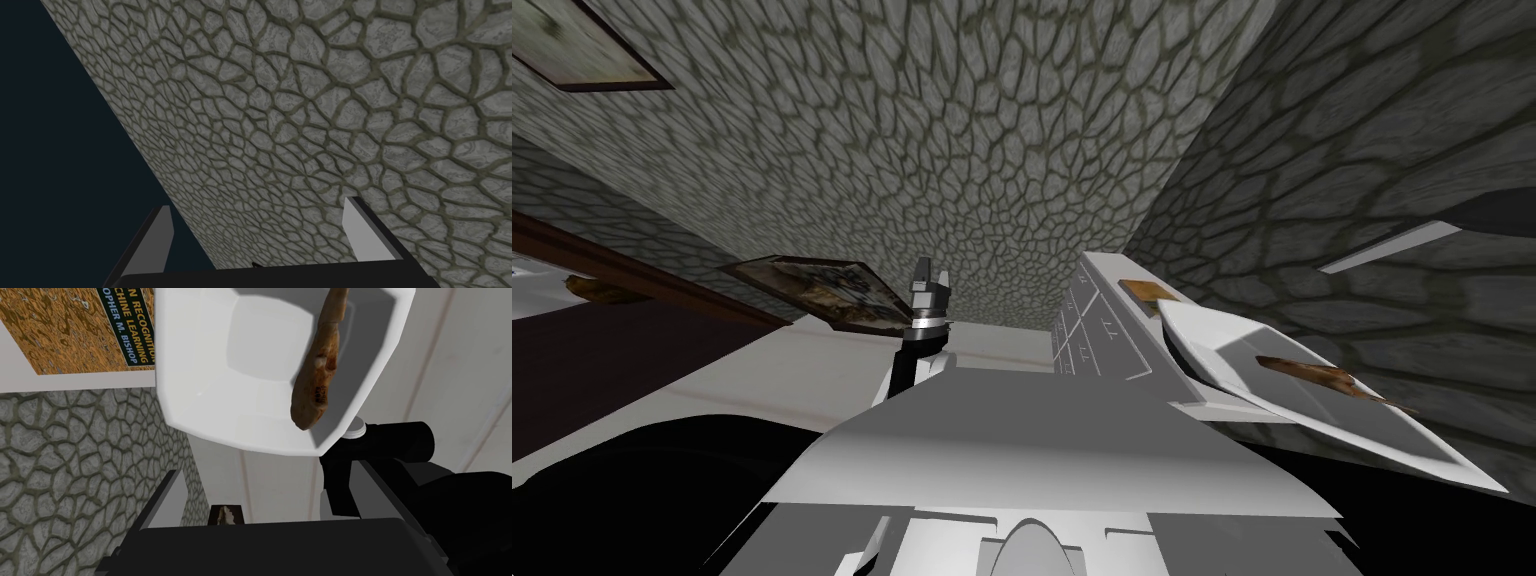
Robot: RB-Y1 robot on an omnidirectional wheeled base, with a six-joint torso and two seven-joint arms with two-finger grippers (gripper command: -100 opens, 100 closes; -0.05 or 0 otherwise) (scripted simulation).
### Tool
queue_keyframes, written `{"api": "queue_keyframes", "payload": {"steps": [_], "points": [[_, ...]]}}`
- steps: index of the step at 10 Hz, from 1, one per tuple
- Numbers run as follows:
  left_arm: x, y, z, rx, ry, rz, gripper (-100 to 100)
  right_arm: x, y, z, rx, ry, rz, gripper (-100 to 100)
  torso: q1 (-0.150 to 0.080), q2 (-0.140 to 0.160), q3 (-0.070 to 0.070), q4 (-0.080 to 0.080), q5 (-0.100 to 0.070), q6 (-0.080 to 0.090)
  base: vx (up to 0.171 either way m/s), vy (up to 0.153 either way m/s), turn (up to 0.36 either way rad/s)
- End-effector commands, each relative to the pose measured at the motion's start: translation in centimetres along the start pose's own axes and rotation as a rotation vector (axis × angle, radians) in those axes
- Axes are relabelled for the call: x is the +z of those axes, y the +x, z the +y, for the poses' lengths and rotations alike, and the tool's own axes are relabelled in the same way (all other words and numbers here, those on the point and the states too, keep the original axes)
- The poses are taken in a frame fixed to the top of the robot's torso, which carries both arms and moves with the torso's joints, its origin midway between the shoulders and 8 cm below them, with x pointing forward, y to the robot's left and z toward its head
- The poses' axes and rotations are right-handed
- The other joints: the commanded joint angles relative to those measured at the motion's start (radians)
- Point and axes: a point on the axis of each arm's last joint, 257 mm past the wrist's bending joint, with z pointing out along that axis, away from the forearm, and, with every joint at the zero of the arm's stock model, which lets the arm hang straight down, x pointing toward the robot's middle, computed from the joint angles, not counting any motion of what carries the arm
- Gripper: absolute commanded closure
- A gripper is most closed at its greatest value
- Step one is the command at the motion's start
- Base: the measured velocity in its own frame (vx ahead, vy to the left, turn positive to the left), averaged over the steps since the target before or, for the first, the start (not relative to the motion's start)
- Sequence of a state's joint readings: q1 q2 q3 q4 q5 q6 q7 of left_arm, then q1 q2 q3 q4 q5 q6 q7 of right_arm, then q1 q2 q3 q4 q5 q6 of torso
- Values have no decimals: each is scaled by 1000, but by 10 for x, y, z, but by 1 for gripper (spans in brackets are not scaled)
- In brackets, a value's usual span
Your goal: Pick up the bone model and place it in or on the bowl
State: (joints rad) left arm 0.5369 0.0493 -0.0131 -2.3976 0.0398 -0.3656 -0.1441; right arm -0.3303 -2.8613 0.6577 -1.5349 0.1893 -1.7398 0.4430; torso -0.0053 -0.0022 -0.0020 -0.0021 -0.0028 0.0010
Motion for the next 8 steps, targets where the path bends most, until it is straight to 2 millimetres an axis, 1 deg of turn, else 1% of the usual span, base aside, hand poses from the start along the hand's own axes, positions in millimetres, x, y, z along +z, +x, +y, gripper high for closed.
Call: {"api": "queue_keyframes", "payload": {"steps": [1,2,3,8], "points": [[0,0,0,0,0,0,0,-4,-6,2,7,4,11,-100,0,0,0,0,0,0,0,-75,16],[0,0,0,0,0,0,0,-2,-4,1,5,2,5,-100,2,0,0,0,0,0,-2,-9,9],[0,0,0,0,0,0,0,-2,-5,1,5,3,6,0,5,0,0,0,1,0,0,0,0],[0,0,0,0,0,0,0,-2,-5,1,5,3,6,0,7,0,0,0,2,0,0,0,0]]}}
